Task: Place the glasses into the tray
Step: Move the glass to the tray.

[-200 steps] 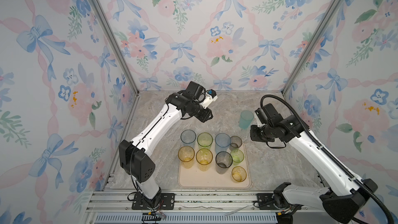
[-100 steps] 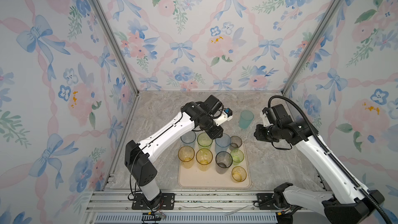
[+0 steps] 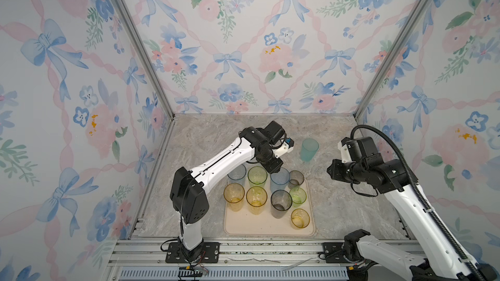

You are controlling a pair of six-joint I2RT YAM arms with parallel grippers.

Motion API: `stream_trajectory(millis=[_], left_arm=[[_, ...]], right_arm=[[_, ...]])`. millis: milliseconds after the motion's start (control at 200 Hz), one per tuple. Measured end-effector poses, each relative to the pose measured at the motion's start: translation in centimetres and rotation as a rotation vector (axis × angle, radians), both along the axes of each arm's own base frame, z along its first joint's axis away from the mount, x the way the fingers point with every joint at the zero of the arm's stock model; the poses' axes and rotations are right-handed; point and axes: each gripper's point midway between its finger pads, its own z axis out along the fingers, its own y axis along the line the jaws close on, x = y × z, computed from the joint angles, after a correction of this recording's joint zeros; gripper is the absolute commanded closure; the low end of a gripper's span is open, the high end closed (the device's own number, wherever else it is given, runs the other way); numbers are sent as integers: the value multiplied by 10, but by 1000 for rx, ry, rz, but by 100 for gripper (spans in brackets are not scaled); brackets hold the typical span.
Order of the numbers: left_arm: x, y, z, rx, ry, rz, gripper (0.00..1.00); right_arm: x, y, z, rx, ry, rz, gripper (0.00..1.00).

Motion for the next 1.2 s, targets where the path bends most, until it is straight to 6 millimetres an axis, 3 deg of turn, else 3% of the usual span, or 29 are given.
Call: stream_trajectory(millis=[800, 1201], left_arm=[[14, -1, -29, 83, 7, 7, 66], [18, -5, -44, 114, 29, 0, 74]], right_arm=[[-5, -12, -1, -5, 1, -15, 77], [-9, -18, -7, -8, 21, -20, 77]])
